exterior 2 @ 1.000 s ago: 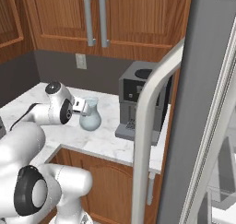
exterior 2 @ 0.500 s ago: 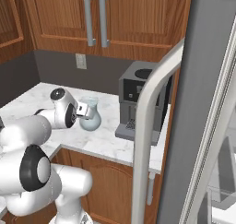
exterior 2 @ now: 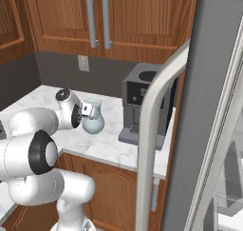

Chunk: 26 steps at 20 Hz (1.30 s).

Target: Move the water bottle and mustard from the second highest shelf to the top shelf to make space. Then, place the pitcher from the counter on the cleared second highest shelf.

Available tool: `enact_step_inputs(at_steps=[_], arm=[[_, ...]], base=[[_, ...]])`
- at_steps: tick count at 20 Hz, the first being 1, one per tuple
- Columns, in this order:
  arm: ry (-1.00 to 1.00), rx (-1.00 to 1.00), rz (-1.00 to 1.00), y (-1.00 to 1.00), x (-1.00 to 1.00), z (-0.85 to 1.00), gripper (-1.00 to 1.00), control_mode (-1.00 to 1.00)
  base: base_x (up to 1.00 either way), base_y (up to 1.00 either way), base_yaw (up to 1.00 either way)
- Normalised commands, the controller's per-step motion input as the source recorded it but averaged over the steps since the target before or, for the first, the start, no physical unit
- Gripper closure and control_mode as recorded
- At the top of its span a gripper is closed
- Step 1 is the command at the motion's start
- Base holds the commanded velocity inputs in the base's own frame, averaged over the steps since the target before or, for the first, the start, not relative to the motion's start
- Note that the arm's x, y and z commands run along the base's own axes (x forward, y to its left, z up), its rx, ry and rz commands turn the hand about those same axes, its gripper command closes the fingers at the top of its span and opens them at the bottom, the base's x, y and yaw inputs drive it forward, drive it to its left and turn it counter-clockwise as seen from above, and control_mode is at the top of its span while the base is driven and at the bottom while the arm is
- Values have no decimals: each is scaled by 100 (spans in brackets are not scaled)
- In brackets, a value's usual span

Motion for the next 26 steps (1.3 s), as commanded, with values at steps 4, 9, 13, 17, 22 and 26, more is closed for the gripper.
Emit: enact_step_inputs(at_steps=[4, 9, 13, 17, 22, 26], arm=[[0, 0, 0, 0, 26, -17, -100, -100], [0, 0, -1, 0, 12, -28, -100, -100], [0, 0, -3, 0, 0, -44, 100, -100], [0, 0, -3, -2, -2, -48, 100, -100], [-2, 0, -1, -2, -1, -28, 100, -100], [0, 0, 0, 0, 0, 0, 100, -100]], base=[[0, 0, 0], [0, 0, 0], [0, 0, 0], [0, 0, 0], [0, 0, 0], [0, 0, 0]])
